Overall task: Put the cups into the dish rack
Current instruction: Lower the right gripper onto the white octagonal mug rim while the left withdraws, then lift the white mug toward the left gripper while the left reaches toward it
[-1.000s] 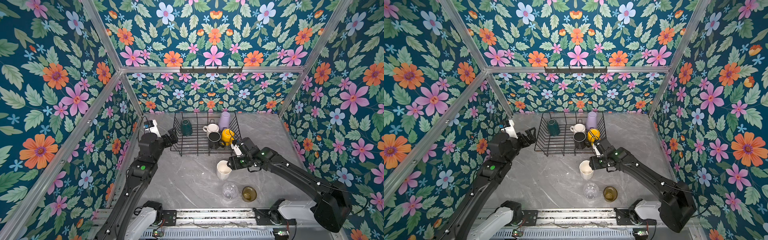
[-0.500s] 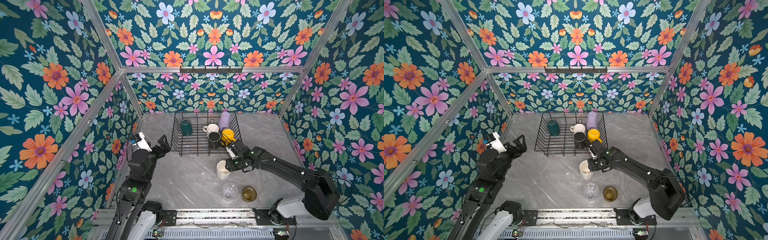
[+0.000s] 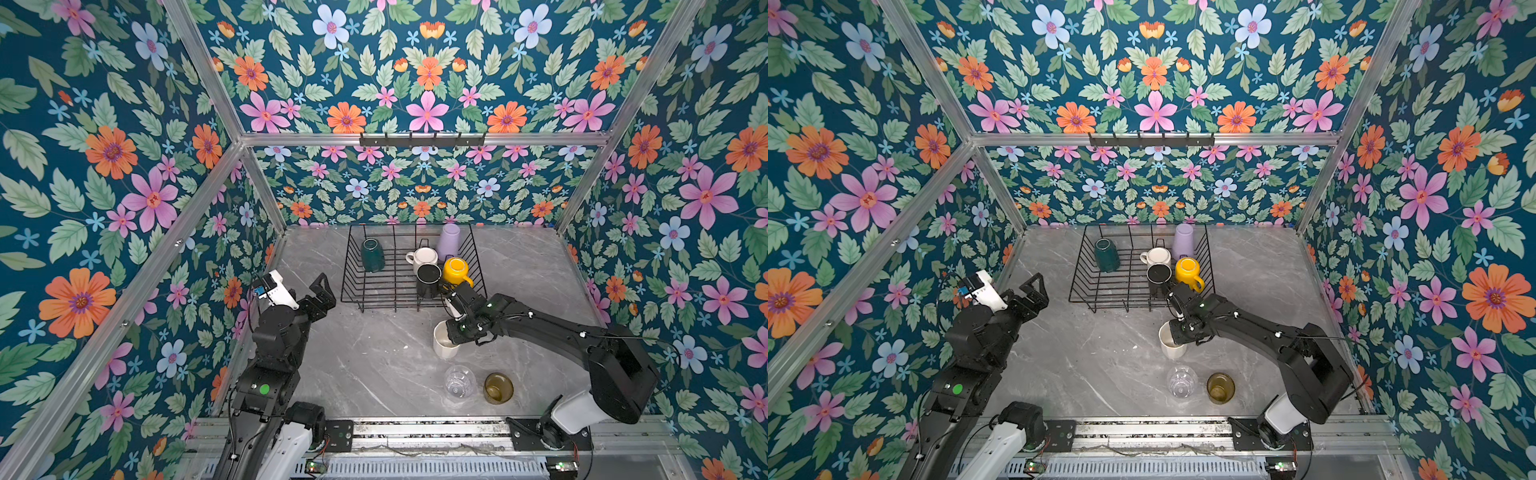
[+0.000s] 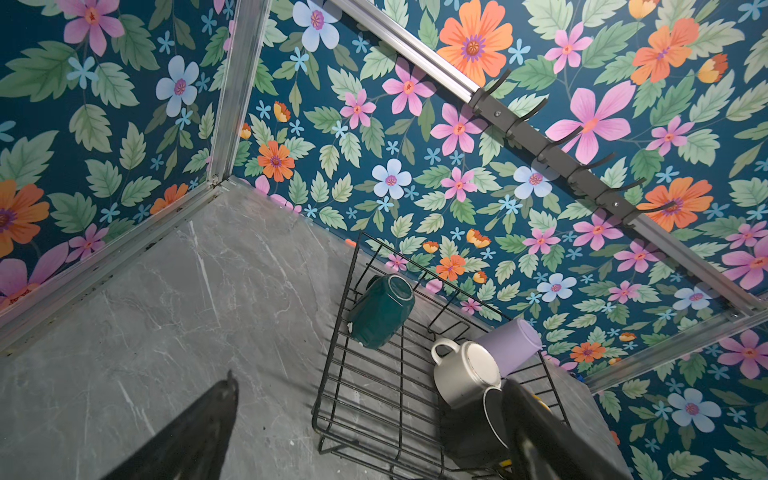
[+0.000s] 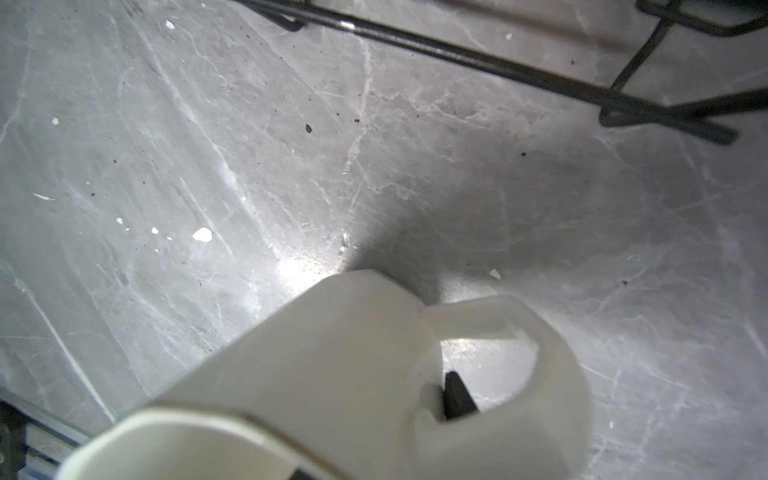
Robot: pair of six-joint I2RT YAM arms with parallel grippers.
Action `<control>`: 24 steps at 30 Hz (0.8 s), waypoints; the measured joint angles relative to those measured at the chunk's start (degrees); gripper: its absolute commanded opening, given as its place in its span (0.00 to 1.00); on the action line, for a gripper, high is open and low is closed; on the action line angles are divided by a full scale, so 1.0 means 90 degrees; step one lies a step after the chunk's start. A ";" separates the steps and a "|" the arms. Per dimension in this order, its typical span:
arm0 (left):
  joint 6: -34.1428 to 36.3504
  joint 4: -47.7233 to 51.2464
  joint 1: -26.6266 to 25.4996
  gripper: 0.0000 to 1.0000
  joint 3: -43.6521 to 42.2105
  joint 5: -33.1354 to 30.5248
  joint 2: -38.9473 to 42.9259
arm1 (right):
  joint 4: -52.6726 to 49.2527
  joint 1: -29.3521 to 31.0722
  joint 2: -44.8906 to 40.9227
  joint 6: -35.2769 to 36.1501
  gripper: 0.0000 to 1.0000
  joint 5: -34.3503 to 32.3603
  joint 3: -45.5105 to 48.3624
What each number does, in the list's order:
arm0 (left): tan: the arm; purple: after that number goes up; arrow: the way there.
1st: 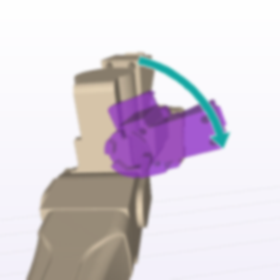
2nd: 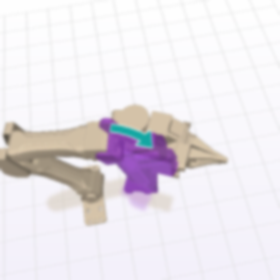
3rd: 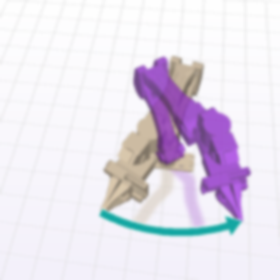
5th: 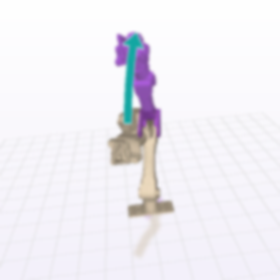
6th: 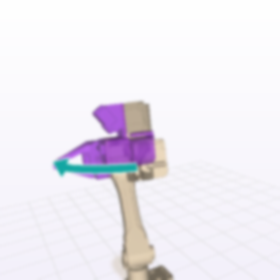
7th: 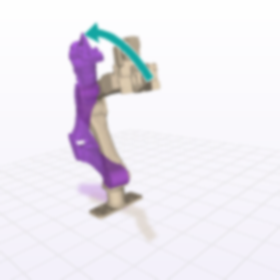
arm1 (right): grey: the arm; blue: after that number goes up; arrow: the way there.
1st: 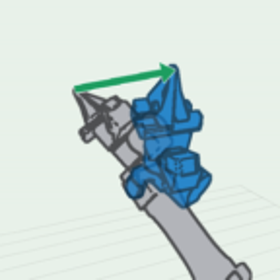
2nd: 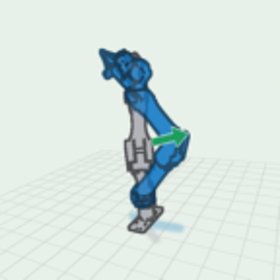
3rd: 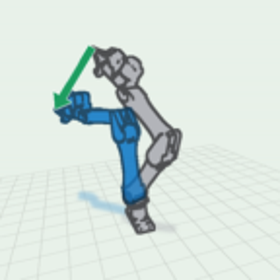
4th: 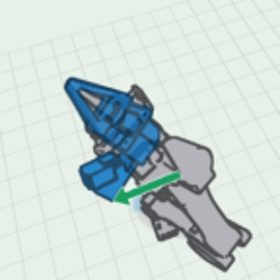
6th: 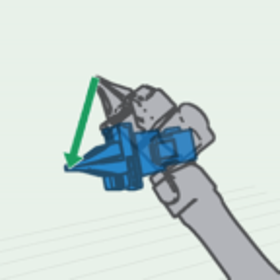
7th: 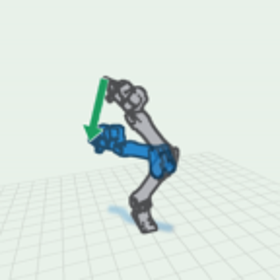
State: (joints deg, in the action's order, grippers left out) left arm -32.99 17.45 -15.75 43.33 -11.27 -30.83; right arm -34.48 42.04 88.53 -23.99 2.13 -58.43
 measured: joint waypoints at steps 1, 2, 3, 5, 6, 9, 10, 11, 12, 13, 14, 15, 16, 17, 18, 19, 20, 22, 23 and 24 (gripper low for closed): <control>0.0000 0.0022 0.0000 1.00 0.0000 0.0000 0.0000 | 0.0000 0.0000 0.0015 0.0000 0.23 -0.0019 -0.0015; 0.0000 0.0024 0.0000 1.00 0.0000 -0.0002 0.0002 | 0.0002 0.0000 0.0027 -0.0002 0.21 -0.0041 -0.0027; 0.0000 0.0024 0.0000 1.00 0.0000 -0.0015 0.0005 | 0.0005 0.0000 0.0029 0.0000 0.18 -0.0053 -0.0036; -0.0002 0.0034 0.0000 1.00 0.0000 -0.0070 0.0005 | -0.0036 0.0007 0.0032 0.0002 0.14 -0.0080 -0.0049; -0.0002 0.0036 0.0000 1.00 0.0000 -0.0085 0.0005 | -0.0053 0.0007 0.0034 0.0005 0.12 -0.0078 -0.0061; -0.0005 0.0036 0.0000 1.00 0.0000 -0.0087 0.0005 | -0.0095 0.0015 0.0049 0.0019 0.04 -0.0078 -0.0107; -0.0005 0.0036 0.0000 1.00 0.0002 -0.0087 0.0005 | -0.0080 0.0015 0.0051 0.0007 0.00 -0.0085 -0.0131; -0.0005 0.0036 0.0000 1.00 0.0010 -0.0087 0.0007 | -0.0090 0.0017 0.0053 0.0027 0.00 -0.0075 -0.0160; -0.0002 0.0036 0.0000 1.00 0.0015 -0.0087 0.0015 | -0.0107 0.0015 0.0051 0.0024 0.00 -0.0080 -0.0189; -0.0002 0.0036 0.0000 1.00 0.0019 -0.0085 0.0041 | -0.0124 0.0015 0.0049 0.0024 0.00 -0.0063 -0.0216; -0.0002 0.0036 0.0000 1.00 0.0019 -0.0087 0.0063 | -0.0153 0.0015 0.0046 0.0032 0.00 -0.0036 -0.0248; -0.0002 0.0036 0.0000 1.00 0.0022 -0.0087 0.0085 | -0.0185 0.0017 0.0024 0.0032 0.00 -0.0019 -0.0274; -0.0002 0.0036 0.0000 1.00 0.0022 -0.0087 0.0107 | -0.0211 0.0015 -0.0005 0.0032 0.00 0.0012 -0.0304; -0.0002 0.0036 0.0000 1.00 0.0019 -0.0087 0.0124 | -0.0236 0.0015 -0.0041 0.0032 0.00 0.0046 -0.0342; -0.0002 0.0036 0.0000 1.00 0.0017 -0.0085 0.0138 | -0.0243 0.0017 -0.0073 0.0039 0.00 0.0078 -0.0379; -0.0002 0.0036 0.0000 1.00 0.0012 -0.0085 0.0155 | -0.0253 0.0015 -0.0112 0.0049 0.00 0.0109 -0.0418; -0.0002 0.0036 0.0000 1.00 0.0010 -0.0085 0.0172 | -0.0272 0.0015 -0.0165 0.0049 0.00 0.0165 -0.0464; -0.0002 0.0034 0.0000 1.00 0.0007 -0.0080 0.0192 | -0.0311 0.0015 -0.0311 0.0051 0.00 0.0296 -0.0537; -0.0002 0.0034 0.0000 0.99 -0.0005 -0.0063 0.0204 | -0.0330 0.0017 -0.0398 0.0053 0.00 0.0372 -0.0576; -0.0002 0.0034 0.0000 0.99 -0.0019 -0.0056 0.0206 | -0.0330 0.0017 -0.0486 0.0068 0.00 0.0454 -0.0602</control>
State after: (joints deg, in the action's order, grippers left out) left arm -33.01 17.76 -15.75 43.16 -11.77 -28.97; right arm -37.45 42.19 84.16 -23.38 6.22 -63.86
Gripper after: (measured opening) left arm 0.996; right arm 0.099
